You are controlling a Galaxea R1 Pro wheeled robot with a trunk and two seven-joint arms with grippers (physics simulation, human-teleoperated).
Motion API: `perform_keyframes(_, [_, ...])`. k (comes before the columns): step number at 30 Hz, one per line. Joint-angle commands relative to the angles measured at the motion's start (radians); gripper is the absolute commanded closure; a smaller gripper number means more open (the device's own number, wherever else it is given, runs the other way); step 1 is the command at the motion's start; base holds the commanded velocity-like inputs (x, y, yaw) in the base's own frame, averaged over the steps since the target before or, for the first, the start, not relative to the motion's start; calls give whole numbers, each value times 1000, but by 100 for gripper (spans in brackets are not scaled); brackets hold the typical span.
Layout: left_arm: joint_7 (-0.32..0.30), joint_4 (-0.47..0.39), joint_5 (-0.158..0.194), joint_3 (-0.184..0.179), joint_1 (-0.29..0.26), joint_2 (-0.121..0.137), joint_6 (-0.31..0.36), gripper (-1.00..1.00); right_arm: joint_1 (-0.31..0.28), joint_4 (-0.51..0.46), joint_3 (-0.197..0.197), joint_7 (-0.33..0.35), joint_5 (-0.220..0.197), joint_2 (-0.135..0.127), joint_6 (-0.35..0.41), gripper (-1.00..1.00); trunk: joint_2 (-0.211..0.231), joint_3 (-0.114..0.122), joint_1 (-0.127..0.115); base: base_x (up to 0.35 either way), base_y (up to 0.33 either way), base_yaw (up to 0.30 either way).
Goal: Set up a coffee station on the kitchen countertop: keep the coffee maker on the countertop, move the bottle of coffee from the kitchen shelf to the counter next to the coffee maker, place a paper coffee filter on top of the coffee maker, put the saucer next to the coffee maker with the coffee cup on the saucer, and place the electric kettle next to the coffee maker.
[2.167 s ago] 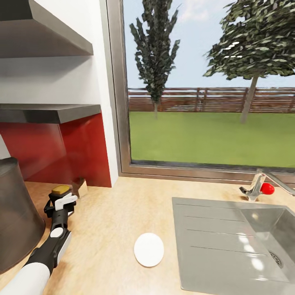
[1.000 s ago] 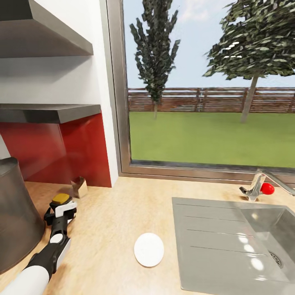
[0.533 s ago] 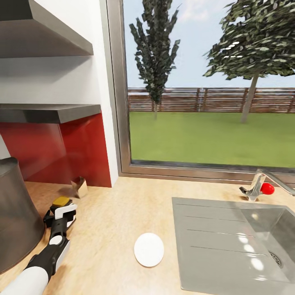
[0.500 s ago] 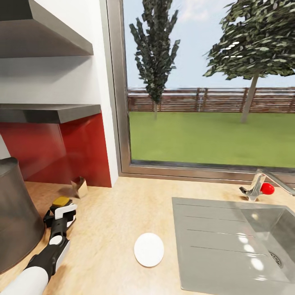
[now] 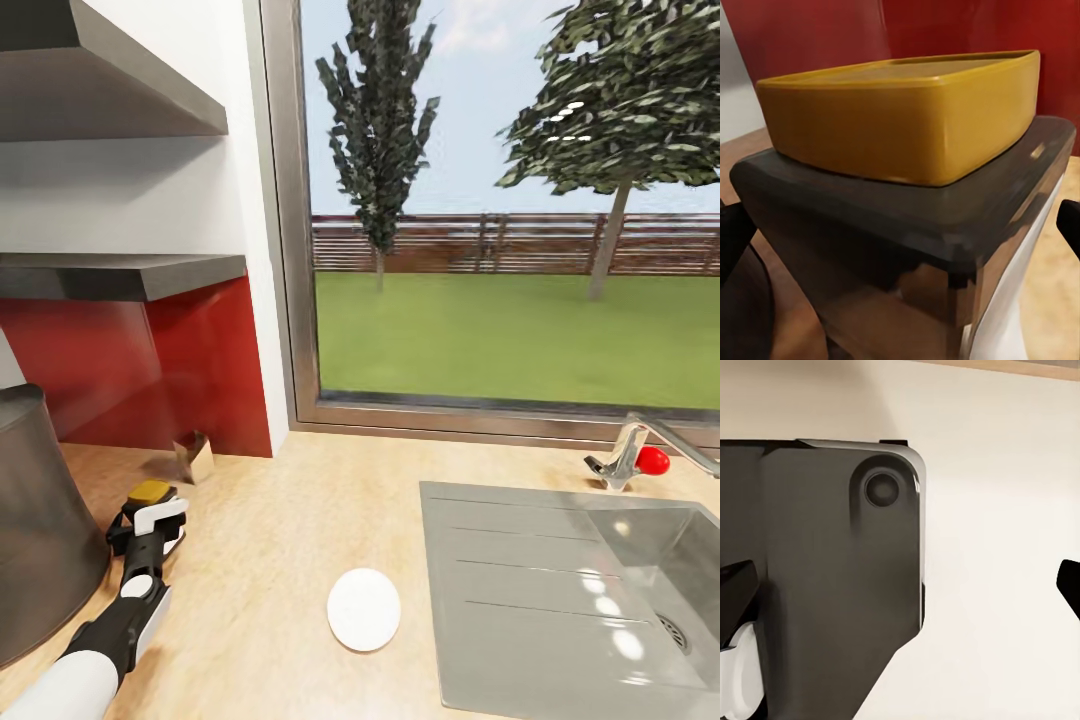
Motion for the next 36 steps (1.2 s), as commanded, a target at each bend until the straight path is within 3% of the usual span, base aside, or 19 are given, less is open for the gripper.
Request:
perform_keyframes(1, [5,1,-11,2,-1,-1,-2,-100,0,1,-9,1,10,0,-4,-100,-1,0,0,0,0,0])
perform_keyframes(36, [5,1,-12,-7,-1,-4,-2,-100,0,1,-9,1,10,0,-4,-100,-1,0,0,-58,-3,0])
